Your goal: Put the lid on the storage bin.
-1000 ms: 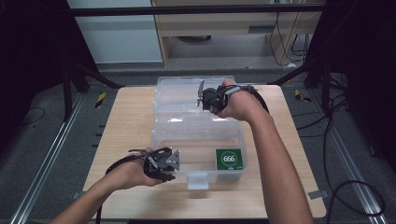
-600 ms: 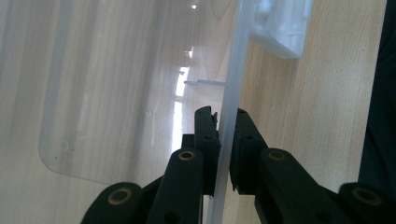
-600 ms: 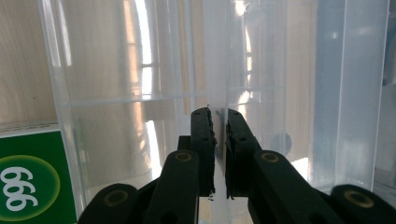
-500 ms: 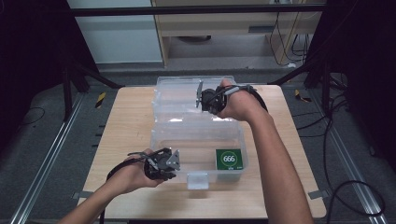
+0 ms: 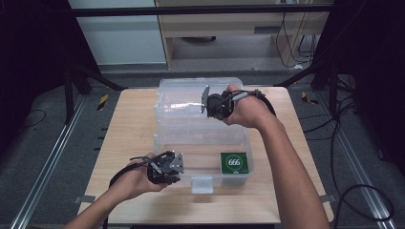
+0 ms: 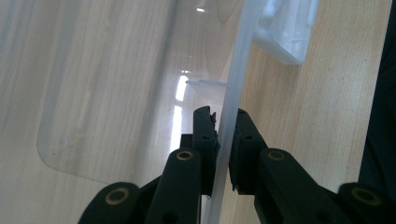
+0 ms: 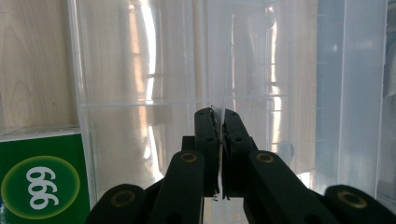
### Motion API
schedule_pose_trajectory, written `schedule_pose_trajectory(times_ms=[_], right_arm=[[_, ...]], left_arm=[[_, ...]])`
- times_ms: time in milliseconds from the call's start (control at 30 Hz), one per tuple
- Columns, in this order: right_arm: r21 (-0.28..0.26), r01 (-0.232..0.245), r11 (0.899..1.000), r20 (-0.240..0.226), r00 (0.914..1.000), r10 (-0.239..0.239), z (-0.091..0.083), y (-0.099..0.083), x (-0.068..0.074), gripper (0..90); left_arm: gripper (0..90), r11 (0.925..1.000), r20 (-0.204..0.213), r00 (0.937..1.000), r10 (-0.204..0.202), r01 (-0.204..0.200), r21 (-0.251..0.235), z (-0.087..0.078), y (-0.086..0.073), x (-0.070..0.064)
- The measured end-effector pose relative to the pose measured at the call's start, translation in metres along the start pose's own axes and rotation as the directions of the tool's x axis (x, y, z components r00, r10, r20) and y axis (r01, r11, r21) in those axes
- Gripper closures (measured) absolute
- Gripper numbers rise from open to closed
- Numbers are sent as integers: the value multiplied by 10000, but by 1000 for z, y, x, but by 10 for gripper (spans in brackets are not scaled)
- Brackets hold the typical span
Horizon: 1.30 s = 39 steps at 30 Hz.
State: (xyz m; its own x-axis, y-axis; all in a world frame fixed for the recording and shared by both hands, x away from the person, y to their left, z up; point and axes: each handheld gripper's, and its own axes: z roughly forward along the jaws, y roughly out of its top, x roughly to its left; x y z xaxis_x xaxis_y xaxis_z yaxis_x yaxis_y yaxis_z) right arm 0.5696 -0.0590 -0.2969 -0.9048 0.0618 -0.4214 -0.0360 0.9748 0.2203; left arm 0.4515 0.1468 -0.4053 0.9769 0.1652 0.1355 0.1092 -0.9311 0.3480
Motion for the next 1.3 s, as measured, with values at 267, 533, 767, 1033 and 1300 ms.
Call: schedule_pose_trajectory(times_ms=[267, 533, 767, 1033, 1300], right_arm=[[-303, 146, 9994, 149, 9998, -142, -7, -2, 11, 874], [-372, 117, 9992, 202, 9997, -110, -8, -3, 13, 870], [-589, 243, 9980, 403, 9989, -219, -12, -4, 21, 871], [-886, 311, 9956, 593, 9979, -259, -19, -7, 37, 868], [-804, 458, 9957, 730, 9965, -400, -24, -7, 48, 866]], left_arm=[[822, 10000, -57, 10000, 59, -59, 34, 0, 0, -1], [821, 9999, -50, 9999, -107, 107, -37, 0, 0, -1], [819, 9997, -93, 9998, -188, 187, -136, 0, -1, -2], [816, 9994, -114, 9995, -306, 304, -186, 0, -2, -2], [811, 9992, -210, 9991, -369, 366, -149, 1, -1, -4]])
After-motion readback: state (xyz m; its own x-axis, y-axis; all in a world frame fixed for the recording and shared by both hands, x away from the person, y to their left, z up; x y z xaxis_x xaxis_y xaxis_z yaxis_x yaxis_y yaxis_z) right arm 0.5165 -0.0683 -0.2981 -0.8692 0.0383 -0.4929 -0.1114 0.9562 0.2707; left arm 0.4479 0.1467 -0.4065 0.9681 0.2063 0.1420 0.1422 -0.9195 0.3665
